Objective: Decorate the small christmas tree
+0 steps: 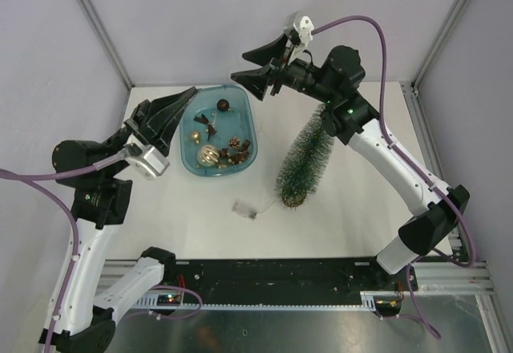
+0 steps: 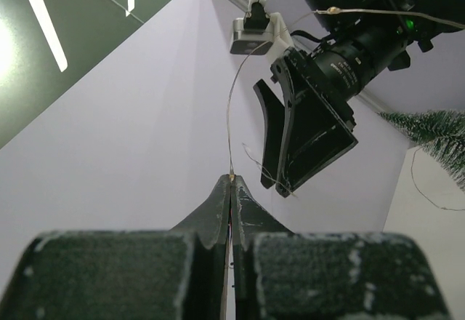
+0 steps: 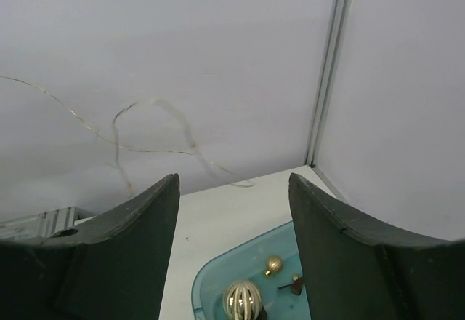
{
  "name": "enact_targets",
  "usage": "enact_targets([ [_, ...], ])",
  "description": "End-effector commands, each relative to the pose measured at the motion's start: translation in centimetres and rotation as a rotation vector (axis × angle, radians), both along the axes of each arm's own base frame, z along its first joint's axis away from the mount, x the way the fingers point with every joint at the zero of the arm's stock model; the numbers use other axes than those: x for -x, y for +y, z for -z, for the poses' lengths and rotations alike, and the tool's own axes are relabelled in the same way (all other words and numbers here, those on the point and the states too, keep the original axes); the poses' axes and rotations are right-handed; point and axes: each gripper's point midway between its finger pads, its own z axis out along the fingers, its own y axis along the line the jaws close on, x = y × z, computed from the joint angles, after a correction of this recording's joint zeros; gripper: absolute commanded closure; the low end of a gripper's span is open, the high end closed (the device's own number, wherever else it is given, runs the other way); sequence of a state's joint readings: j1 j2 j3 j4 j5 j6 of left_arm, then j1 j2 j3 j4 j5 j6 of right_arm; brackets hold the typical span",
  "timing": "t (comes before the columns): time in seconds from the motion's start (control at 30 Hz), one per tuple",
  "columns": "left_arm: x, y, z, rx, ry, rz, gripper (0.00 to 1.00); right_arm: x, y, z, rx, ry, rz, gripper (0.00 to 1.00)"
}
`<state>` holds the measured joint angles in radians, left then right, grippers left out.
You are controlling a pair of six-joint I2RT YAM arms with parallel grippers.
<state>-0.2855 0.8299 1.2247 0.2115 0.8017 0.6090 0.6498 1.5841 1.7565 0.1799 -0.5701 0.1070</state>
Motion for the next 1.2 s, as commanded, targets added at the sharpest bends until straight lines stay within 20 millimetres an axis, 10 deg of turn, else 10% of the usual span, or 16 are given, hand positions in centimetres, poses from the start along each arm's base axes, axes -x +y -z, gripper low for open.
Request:
enact_targets([
  [0.0, 1.5, -0.1, -1.5, 0.011, -0.050, 0.028, 1.00, 1.5, 0.5, -2.5, -0.026, -0.085, -0.036, 0.38],
  [0.23, 1.7, -0.2, -1.4, 0.014, -0.046, 0.036, 1.00, 1.6, 0.9, -2.2, -0.017, -0.087, -0.042, 0.70],
  [0.67, 1.6, -0.1, -0.7, 0.017, -0.026, 0.035, 0.99, 1.6, -0.1, -3.2, -0.061, -0.104, -0.018, 1.00],
  [0.83, 1.8, -0.3, 1.1, -0.006, -0.018, 0.041, 0.57, -2.3, -1.4, -3.4, -0.070, -0.082, 0.084, 1.00],
  [1.03, 2.1, -0.5, 4.7, -0.067, -0.006, 0.049, 0.43, -6.9, -2.3, -3.6, -0.065, -0.064, 0.138, 1.00],
  [1.17, 1.6, -0.2, 6.5, -0.072, 0.015, 0.013, 0.15, -9.3, -2.0, -2.3, -0.049, -0.050, 0.165, 1.00],
])
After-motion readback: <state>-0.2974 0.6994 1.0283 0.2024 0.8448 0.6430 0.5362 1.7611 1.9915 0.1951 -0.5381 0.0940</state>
